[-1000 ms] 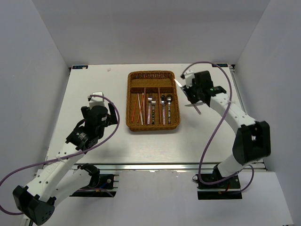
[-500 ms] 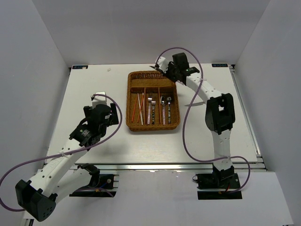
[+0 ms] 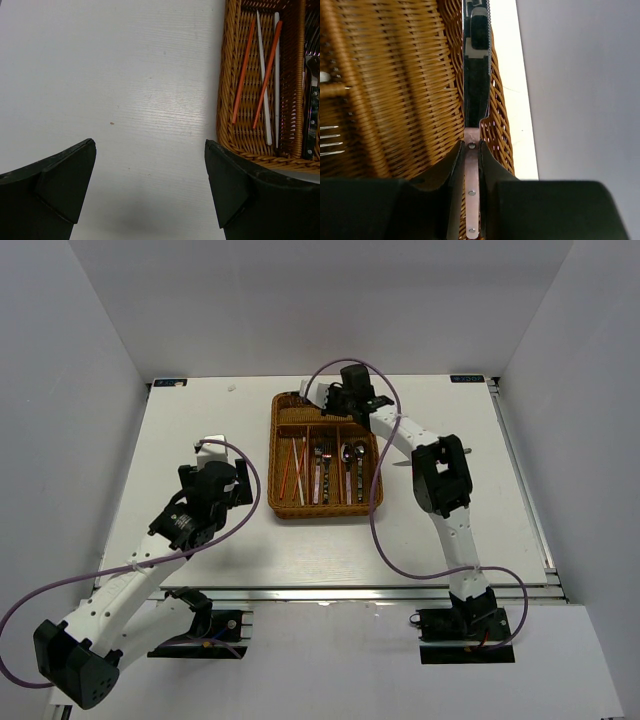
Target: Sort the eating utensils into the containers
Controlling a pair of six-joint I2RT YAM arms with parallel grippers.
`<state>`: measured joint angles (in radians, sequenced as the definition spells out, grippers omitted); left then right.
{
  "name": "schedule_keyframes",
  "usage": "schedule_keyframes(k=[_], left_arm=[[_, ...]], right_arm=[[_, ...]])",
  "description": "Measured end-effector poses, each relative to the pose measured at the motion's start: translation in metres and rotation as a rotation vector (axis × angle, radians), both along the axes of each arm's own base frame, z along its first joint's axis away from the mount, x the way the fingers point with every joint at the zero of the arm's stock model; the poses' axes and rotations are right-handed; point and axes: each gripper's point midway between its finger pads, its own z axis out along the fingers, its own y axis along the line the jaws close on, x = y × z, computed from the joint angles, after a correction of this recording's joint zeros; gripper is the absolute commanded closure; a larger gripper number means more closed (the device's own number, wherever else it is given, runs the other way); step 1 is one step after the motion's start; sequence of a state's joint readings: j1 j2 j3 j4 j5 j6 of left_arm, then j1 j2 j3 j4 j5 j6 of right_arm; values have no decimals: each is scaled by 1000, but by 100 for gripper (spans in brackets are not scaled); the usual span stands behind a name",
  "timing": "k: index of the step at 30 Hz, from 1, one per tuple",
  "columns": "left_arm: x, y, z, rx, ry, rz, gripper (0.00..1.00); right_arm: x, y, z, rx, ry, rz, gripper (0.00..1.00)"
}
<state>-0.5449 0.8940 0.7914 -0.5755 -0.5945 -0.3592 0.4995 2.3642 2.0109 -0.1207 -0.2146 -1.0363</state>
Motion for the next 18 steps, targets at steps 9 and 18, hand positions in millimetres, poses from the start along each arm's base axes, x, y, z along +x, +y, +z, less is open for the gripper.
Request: schedule_keyframes(k=[9,18], left_arm=[[0,-1,0,-4,1,-5,2],[0,-1,1,-6,-3,-4,2]], right_arm=[[14,1,-3,33,-64,-12,11],[27,-60,97,417,-76,-593,11]])
